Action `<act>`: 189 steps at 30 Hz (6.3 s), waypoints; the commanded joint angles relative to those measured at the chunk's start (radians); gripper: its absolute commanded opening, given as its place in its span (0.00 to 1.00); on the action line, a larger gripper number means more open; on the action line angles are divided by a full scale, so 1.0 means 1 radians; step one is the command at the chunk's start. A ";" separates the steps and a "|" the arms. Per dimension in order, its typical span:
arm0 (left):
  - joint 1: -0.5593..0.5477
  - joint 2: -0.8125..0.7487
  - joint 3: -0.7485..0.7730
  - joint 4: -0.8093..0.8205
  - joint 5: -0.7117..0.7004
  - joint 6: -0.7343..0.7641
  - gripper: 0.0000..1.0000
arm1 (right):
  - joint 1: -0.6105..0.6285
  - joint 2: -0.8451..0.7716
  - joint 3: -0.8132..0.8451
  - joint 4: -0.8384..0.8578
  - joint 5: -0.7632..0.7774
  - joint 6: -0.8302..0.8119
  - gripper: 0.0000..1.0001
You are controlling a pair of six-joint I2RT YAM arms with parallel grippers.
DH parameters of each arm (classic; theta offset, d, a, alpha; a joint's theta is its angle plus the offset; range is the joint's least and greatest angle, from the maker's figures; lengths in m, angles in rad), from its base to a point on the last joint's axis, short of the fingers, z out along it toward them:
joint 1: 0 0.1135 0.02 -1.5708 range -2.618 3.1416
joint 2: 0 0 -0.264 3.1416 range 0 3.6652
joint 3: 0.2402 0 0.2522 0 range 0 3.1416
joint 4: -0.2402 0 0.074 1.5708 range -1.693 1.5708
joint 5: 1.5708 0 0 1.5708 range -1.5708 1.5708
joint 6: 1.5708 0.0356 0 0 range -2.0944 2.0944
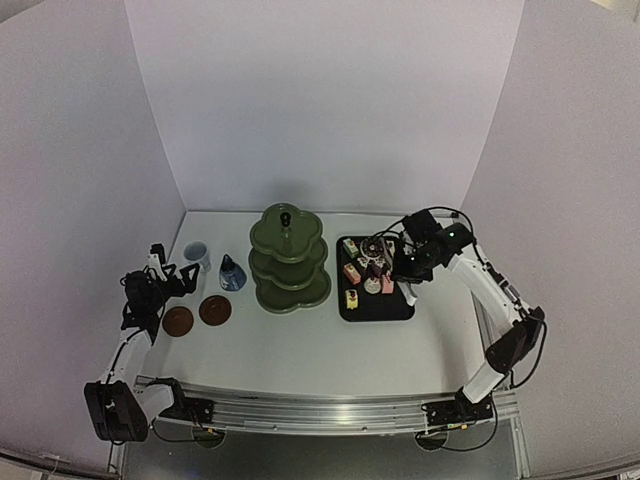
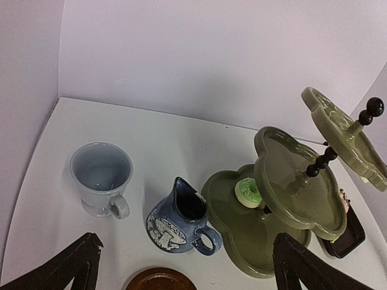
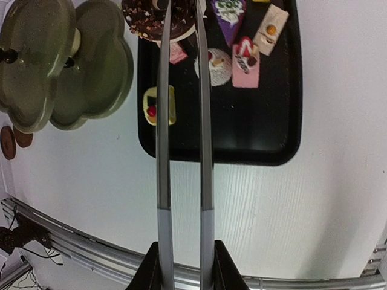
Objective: Serve the afternoon tea
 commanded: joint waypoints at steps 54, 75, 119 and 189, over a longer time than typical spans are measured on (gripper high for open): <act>-0.003 -0.045 -0.016 -0.027 -0.057 0.067 1.00 | 0.145 0.573 0.266 0.407 -0.237 0.029 0.29; -0.002 -0.045 -0.024 -0.034 -0.047 0.063 1.00 | 0.145 0.434 0.187 0.407 -0.238 0.059 0.31; -0.003 -0.066 -0.025 -0.022 -0.017 0.073 1.00 | 0.330 -0.006 -0.179 0.080 0.137 0.185 0.31; -0.003 -0.119 -0.042 -0.090 -0.053 0.060 1.00 | 0.348 0.029 -0.100 0.049 0.244 -0.026 0.00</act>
